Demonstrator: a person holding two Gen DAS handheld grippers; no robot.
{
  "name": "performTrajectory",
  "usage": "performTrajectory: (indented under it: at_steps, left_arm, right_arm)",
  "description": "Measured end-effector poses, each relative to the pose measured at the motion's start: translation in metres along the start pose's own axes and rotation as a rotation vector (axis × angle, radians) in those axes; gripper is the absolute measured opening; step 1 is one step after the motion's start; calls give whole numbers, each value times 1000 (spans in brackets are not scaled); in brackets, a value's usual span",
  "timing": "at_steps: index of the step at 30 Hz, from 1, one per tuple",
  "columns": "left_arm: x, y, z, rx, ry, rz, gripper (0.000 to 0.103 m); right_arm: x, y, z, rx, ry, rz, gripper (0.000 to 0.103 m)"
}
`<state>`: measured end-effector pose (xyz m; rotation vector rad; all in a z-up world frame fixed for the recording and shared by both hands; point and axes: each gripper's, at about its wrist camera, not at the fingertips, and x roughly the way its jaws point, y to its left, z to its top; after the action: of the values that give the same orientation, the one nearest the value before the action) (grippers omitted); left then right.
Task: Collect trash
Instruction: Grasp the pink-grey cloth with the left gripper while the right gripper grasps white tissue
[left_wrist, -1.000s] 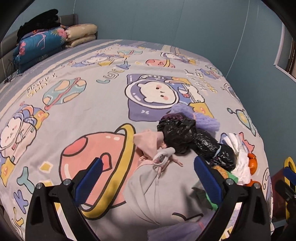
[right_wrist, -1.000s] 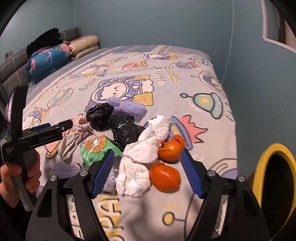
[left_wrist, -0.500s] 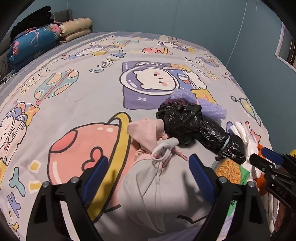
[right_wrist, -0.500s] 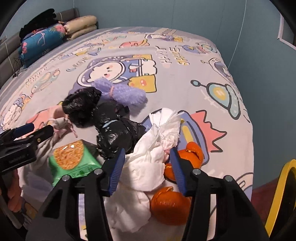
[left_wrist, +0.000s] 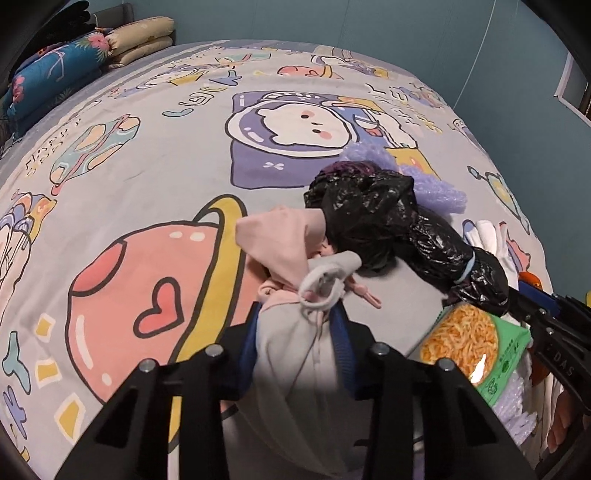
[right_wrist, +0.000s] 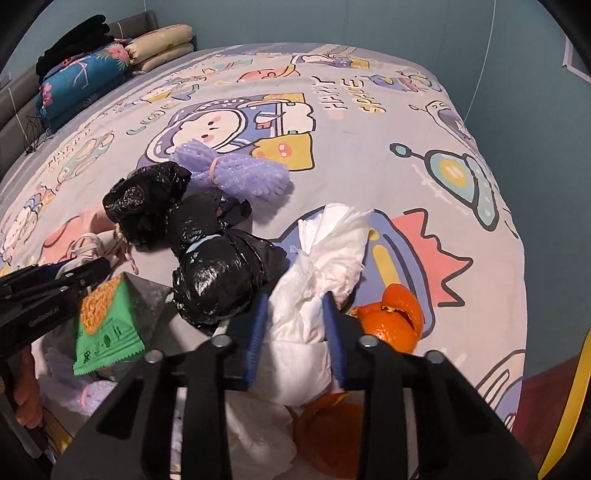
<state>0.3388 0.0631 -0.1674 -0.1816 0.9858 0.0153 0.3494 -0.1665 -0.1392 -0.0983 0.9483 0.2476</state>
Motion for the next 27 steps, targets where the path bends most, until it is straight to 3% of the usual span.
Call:
performTrajectory:
  at_steps: [8, 14, 17, 27]
  left_arm:
    - [-2, -2, 1, 9, -2, -4, 26]
    - [-16, 4, 4, -35, -16, -56, 25]
    - [-25, 1, 2, -6, -59, -32, 25]
    - [-43, 8, 7, -39, -96, -79, 25]
  right_arm:
    - [3, -7, 2, 26, 18, 23, 13]
    - [-6, -11, 5, 50, 0, 35, 7]
    - [-13, -12, 5, 62, -14, 44, 6]
    - [-39, -16, 10, 98, -77, 82, 6]
